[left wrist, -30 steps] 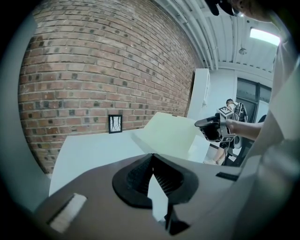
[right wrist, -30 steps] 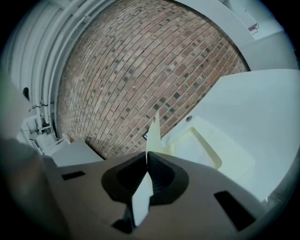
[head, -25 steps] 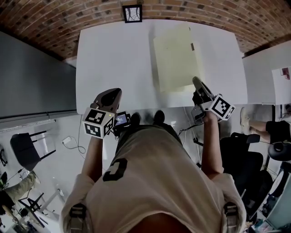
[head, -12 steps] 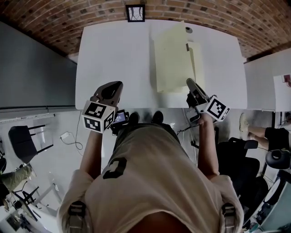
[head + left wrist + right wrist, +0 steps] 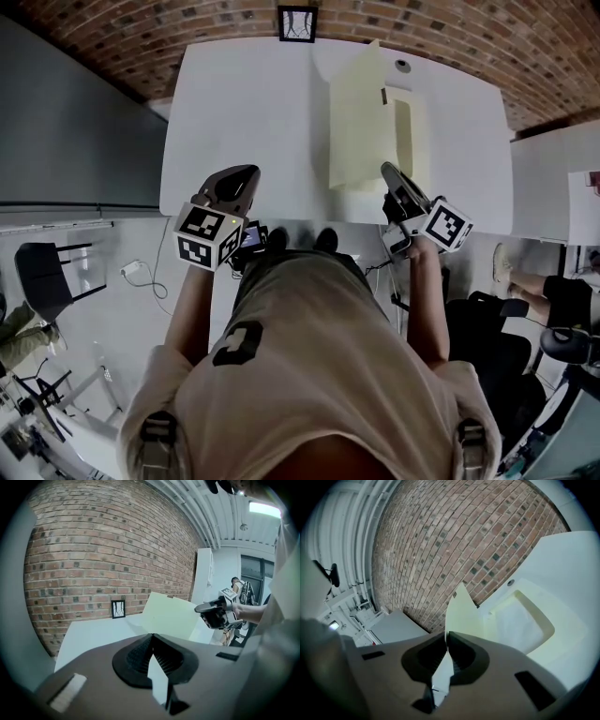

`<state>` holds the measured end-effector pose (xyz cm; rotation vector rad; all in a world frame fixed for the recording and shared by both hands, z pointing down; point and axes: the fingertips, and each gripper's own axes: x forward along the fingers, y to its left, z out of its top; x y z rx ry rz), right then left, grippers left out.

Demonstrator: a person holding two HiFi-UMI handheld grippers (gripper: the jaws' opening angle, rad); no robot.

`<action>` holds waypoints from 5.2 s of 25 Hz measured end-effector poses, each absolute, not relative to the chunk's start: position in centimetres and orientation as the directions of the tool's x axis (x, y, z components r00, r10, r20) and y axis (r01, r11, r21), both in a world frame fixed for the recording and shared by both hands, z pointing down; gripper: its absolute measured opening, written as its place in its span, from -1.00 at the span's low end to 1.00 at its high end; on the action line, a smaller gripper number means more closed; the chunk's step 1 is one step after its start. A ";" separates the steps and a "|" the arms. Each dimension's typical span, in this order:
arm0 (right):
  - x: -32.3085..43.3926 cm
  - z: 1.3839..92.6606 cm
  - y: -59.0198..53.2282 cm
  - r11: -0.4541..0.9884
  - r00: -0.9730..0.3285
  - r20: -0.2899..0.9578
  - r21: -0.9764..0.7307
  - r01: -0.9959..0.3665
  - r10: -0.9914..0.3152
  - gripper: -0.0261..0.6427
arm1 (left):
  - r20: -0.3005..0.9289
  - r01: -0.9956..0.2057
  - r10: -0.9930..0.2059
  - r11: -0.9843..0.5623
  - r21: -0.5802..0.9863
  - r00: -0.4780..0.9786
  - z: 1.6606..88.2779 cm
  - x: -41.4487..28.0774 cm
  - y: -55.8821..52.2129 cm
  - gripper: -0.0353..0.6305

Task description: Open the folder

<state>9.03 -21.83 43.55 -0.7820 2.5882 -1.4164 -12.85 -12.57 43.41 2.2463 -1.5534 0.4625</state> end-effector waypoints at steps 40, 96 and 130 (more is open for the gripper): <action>-1.5 45.6 -17.6 0.512 -0.943 0.247 -0.793 -0.329 -0.224 -0.89 | 0.456 -0.945 -0.828 -0.276 0.178 0.328 44.8 -17.0 -11.0 -0.88; -14.4 53.6 -14.0 0.595 -0.893 0.449 -0.708 -0.382 -0.039 -0.77 | 0.465 -0.955 -0.840 -0.195 0.226 0.281 47.5 -27.8 -8.0 -0.88; -18.2 61.7 -10.9 0.732 -0.748 0.651 -0.570 -0.372 0.127 -0.67 | 0.549 -0.954 -0.784 -0.190 0.231 0.289 49.9 -26.0 -7.4 -0.88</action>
